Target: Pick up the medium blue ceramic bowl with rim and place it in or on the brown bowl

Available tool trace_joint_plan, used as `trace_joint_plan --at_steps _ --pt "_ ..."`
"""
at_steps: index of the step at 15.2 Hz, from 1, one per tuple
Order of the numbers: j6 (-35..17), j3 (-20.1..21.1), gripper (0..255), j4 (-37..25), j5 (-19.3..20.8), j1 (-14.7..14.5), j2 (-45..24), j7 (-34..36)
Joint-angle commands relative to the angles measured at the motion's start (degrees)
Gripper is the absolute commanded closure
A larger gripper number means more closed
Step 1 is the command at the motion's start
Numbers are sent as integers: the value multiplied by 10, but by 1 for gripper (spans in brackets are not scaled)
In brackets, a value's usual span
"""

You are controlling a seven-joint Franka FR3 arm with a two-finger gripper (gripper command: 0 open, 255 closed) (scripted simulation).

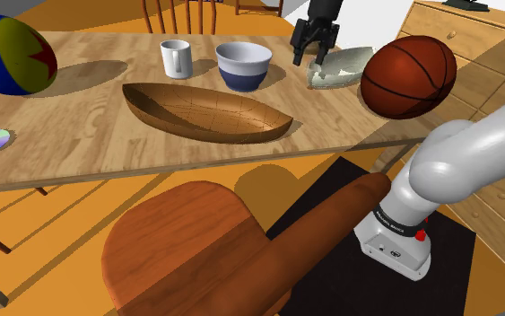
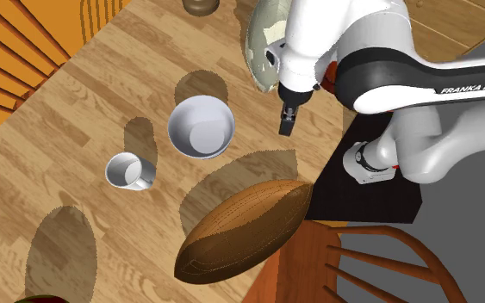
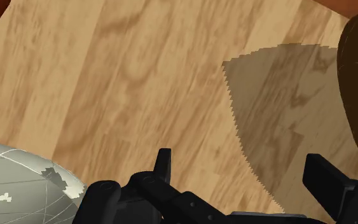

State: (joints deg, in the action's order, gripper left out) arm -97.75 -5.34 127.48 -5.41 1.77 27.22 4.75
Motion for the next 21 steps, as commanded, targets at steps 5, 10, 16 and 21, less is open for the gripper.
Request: trace_joint_plan --at_steps 5,10,16,21 --pt "-11 -24 0 -123 -21 2 -145 -19" --pt "5 -41 0 -248 -47 10 -266 -36" --pt "54 -53 0 -438 -87 33 -424 -48" --pt "22 -50 0 -401 -87 29 -419 -50"
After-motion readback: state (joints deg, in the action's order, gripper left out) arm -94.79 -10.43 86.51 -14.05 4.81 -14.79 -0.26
